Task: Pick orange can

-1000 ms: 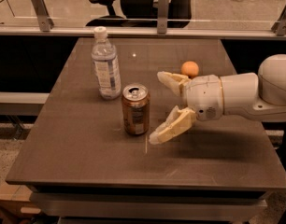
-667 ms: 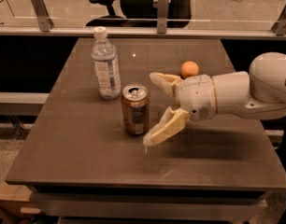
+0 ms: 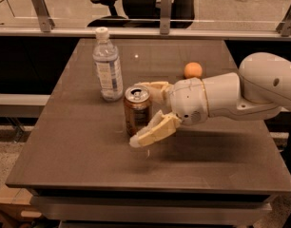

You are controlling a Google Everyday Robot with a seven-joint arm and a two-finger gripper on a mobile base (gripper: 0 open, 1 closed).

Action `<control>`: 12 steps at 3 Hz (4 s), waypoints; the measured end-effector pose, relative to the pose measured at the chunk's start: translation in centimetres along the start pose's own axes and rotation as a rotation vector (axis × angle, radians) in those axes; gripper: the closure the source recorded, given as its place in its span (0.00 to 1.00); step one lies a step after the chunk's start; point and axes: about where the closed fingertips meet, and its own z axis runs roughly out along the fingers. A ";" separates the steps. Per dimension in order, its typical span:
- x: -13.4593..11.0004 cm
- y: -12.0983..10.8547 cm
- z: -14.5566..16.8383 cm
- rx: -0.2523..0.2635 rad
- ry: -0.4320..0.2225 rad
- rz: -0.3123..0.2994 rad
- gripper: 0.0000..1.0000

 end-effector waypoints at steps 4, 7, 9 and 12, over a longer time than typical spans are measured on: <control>-0.8 0.5 0.6 -0.011 0.005 -0.016 1.00; -5.3 1.0 1.6 -0.030 -0.006 -0.005 1.00; -10.2 1.4 1.1 -0.009 -0.063 -0.067 1.00; -14.8 3.2 -0.6 0.024 -0.044 -0.194 1.00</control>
Offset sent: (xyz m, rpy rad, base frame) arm -0.0009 0.0014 0.0012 -0.0011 -0.0026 0.0024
